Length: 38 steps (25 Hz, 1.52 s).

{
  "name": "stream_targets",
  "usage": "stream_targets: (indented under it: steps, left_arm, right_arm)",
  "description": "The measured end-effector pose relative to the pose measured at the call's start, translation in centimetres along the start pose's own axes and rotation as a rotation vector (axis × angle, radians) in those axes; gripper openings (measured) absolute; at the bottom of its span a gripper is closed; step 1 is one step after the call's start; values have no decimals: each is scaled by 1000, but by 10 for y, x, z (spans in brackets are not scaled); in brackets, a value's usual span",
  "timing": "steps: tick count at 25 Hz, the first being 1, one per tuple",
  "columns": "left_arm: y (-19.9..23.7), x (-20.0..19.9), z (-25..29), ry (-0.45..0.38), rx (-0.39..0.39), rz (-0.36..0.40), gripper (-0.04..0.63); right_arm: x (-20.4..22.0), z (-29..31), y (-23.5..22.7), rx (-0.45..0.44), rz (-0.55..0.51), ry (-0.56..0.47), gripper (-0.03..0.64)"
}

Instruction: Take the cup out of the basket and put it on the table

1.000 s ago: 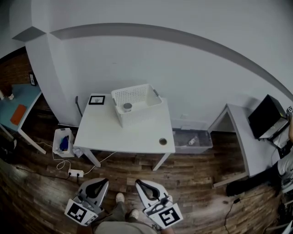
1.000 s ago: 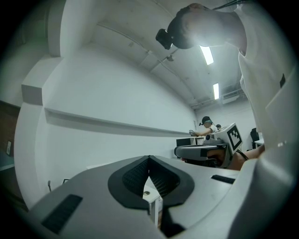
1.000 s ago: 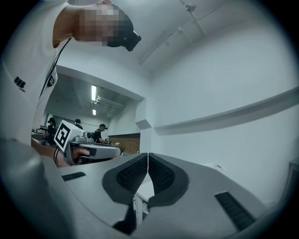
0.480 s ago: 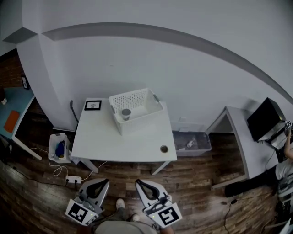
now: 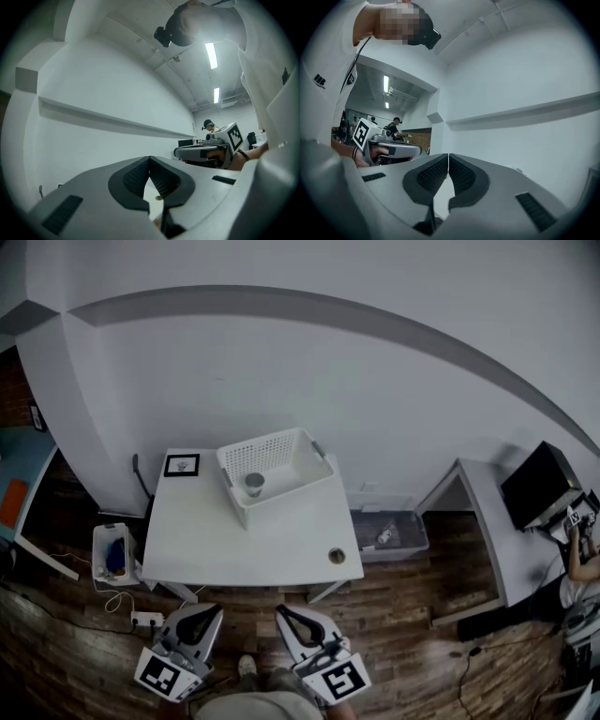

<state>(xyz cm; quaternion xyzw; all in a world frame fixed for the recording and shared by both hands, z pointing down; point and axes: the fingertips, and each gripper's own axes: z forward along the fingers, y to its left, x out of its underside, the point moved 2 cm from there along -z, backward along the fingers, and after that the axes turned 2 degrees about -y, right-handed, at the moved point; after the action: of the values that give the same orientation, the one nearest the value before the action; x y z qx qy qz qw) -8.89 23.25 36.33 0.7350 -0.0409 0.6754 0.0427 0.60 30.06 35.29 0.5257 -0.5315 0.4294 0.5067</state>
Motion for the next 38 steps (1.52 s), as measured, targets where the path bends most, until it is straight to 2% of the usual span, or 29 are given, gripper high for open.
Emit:
stream_targets:
  steps: [17, 28, 32, 38]
  left_arm:
    - [46, 5, 67, -11, -71, -33, 0]
    - [68, 15, 108, 0, -117, 1, 0]
    - [79, 17, 123, 28, -115, 4, 0]
    - [106, 17, 143, 11, -100, 4, 0]
  right_arm:
    - [7, 49, -73, -54, 9, -13, 12]
    - [15, 76, -116, -115, 27, -41, 11]
    - [20, 90, -129, -119, 33, -31, 12]
    - [32, 120, -144, -108, 40, -20, 12]
